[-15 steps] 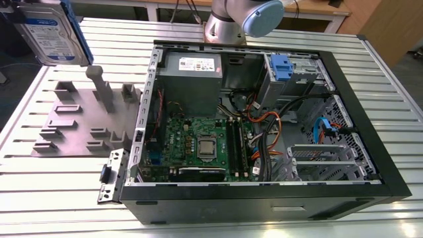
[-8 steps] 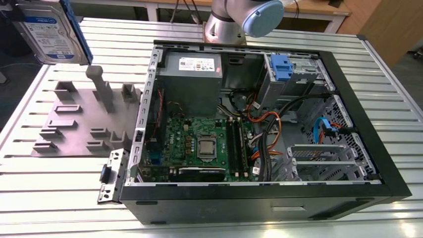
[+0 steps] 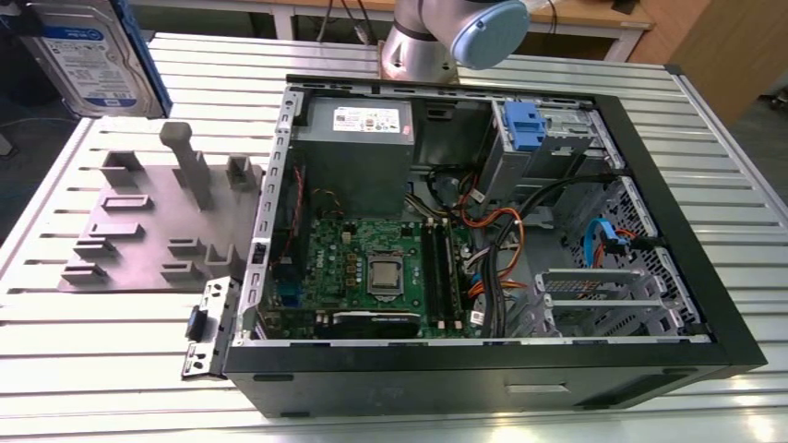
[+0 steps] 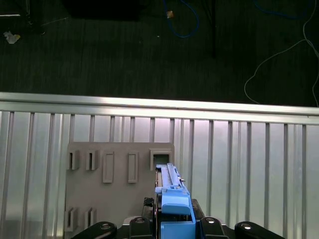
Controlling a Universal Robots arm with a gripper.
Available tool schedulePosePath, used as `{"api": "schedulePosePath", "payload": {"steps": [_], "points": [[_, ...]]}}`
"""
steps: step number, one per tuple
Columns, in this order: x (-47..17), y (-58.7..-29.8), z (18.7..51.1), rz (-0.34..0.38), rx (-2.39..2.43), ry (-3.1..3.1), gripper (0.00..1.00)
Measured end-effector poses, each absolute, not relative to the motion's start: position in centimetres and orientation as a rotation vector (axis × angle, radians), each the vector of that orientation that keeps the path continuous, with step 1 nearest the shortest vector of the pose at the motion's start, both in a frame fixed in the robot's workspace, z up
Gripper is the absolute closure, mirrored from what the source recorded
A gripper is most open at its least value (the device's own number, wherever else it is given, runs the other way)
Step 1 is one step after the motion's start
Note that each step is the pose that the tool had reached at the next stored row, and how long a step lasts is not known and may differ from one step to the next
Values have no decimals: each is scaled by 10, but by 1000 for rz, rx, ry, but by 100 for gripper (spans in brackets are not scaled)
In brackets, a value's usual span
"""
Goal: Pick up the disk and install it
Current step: 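Pick up the disk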
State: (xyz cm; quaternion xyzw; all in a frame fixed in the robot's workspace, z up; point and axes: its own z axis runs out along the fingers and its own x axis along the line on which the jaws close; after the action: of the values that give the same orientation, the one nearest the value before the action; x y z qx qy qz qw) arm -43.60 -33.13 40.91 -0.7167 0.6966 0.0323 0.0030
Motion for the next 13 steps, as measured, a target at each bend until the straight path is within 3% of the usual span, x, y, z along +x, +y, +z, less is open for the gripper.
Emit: {"api": "schedulePosePath", "payload": {"steps": [13], "points": [[-436, -331, 413, 101, -2248, 2185, 63]]}}
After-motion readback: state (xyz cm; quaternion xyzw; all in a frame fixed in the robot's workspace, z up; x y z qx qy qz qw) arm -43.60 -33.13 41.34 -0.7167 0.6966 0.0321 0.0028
